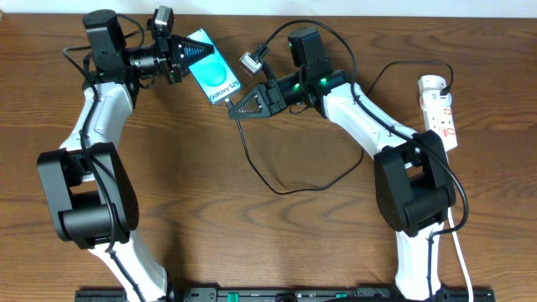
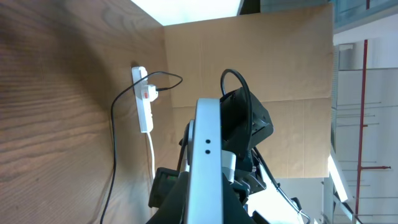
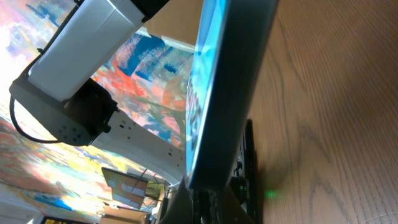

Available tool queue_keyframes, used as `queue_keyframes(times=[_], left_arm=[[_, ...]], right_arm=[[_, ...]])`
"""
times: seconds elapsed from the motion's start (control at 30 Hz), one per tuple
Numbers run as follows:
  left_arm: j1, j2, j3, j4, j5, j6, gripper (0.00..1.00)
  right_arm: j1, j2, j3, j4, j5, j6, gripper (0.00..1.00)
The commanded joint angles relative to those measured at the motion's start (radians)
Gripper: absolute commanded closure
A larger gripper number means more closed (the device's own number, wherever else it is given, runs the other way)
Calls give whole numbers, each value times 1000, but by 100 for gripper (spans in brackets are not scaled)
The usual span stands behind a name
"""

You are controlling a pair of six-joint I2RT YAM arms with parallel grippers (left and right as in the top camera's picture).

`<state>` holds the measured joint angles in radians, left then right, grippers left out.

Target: Plug charger to phone and switch on socket

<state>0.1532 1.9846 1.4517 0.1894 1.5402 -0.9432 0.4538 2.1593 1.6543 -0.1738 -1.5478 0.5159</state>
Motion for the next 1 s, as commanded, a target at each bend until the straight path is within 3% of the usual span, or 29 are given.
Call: queue_keyframes(times=[0.0, 0.97], left_arm=[[3, -21, 7, 8, 33, -5, 93], [3, -21, 7, 37, 33, -1, 93]], right_arm=[[-3, 1, 12, 3, -10, 3, 99], [-21, 1, 12, 3, -11, 3, 99]])
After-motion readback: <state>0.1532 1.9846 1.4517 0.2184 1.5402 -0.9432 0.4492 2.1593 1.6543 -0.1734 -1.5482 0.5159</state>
